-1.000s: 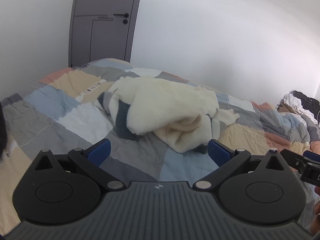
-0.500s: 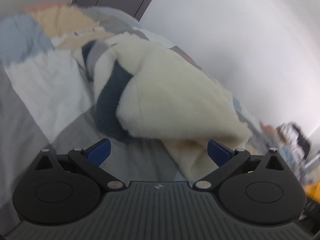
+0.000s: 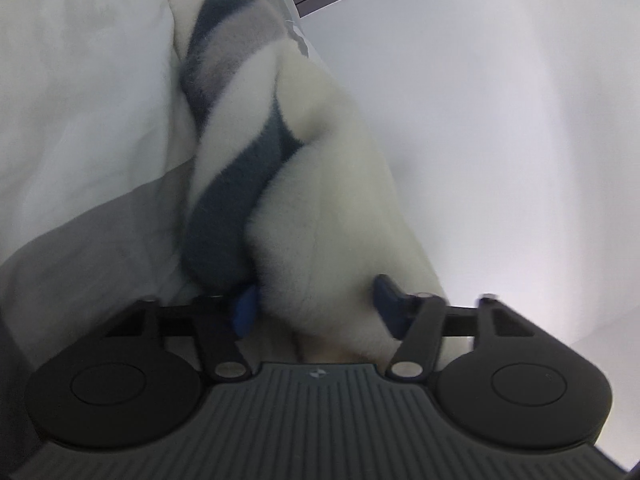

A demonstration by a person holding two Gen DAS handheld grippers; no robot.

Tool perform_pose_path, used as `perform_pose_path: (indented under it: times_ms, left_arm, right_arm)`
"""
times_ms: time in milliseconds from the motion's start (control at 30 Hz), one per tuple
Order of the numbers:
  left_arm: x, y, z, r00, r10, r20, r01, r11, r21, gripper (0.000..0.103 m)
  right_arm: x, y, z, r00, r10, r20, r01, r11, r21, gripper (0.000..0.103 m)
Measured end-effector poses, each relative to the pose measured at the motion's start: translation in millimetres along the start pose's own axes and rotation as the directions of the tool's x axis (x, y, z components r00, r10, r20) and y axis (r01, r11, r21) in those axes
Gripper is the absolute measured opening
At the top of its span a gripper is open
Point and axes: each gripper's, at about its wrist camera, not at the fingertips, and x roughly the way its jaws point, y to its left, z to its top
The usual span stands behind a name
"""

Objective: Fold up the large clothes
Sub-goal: 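Reach into the cream sweater and close both grippers on its fabric, then lift the sweater with both grippers and shake it out in the air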

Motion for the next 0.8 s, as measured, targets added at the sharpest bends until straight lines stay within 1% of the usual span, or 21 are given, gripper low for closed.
perform_pose_path:
  times_ms: [33, 67, 100, 133, 200, 333, 433, 533, 600, 633, 700, 733, 800]
  left_arm:
    - [2.5, 1.1, 0.1, 1.0, -0.029, 0.001, 0.029, 1.0, -0.007, 0.043]
    - [4.1, 0.2, -0.3, 0.999, -0.041, 0.003, 0.041, 0.999, -0.003, 0.039]
    - [5.0, -2.1, -1.1, 0.999, -0.049, 0.009, 0.049, 0.999, 0.009, 0.03]
    - [4.0, -6.5, -1.9, 0.998, -0.058, 0.022, 0.058, 0.998, 0.024, 0.023]
    - [-0.5, -16.4, -0.8, 0.995, -0.077, 0.062, 0.073, 0.996, 0.055, 0.02]
    - [-18.4, -38.5, 3.6, 0.984, -0.111, 0.136, 0.093, 0.987, 0.131, 0.016]
    - [-37.0, -49.6, 8.0, 0.973, -0.135, 0.19, 0.112, 0.985, 0.131, 0.015]
    - [-69.0, -61.4, 19.8, 0.96, -0.142, 0.242, 0.11, 0.984, 0.143, 0.015]
    - [-87.3, -60.4, 19.6, 0.953, -0.154, 0.262, 0.119, 0.982, 0.144, 0.014]
    - [-98.7, -60.7, 18.4, 0.951, -0.152, 0.268, 0.115, 0.983, 0.146, 0.014]
    - [-118.9, -64.1, 14.5, 0.954, -0.134, 0.267, 0.099, 0.985, 0.142, 0.013]
    - [-138.7, -64.9, 3.8, 0.958, -0.123, 0.26, 0.091, 0.987, 0.134, 0.013]
    - [-149.8, -65.1, 1.5, 0.965, -0.1, 0.242, 0.071, 0.989, 0.128, 0.013]
  right_arm:
    - [2.0, -1.2, 1.5, 1.0, 0.014, -0.003, -0.014, 1.0, 0.008, 0.046]
    - [2.4, -0.4, 2.4, 1.0, 0.013, -0.002, -0.013, 1.0, 0.007, 0.039]
    - [1.3, 1.8, 2.0, 1.0, 0.004, 0.009, -0.004, 1.0, -0.007, 0.035]
    - [0.8, 4.5, 1.0, 1.0, -0.004, 0.022, 0.005, 0.999, -0.034, 0.031]
    - [-1.4, 7.0, 1.7, 1.0, -0.007, 0.03, 0.009, 0.998, -0.054, 0.026]
    - [-18.0, 0.8, 8.4, 0.997, -0.03, 0.069, 0.033, 0.998, -0.044, 0.022]
    - [-38.5, 1.5, 14.9, 0.992, -0.068, 0.109, 0.075, 0.996, -0.054, 0.021]
    - [-63.5, -2.0, 21.5, 0.979, -0.127, 0.159, 0.137, 0.989, -0.053, 0.02]
    - [-82.8, -8.9, 27.1, 0.965, -0.172, 0.2, 0.181, 0.983, -0.025, 0.02]
    - [-93.1, -13.5, 29.8, 0.957, -0.19, 0.218, 0.195, 0.981, -0.001, 0.02]
    - [-113.4, -21.7, 34.2, 0.944, -0.218, 0.25, 0.213, 0.976, 0.047, 0.02]
    - [-123.2, -26.7, 36.1, 0.938, -0.23, 0.26, 0.22, 0.973, 0.067, 0.019]
    - [-140.4, -34.5, 37.0, 0.934, -0.24, 0.264, 0.223, 0.97, 0.094, 0.019]
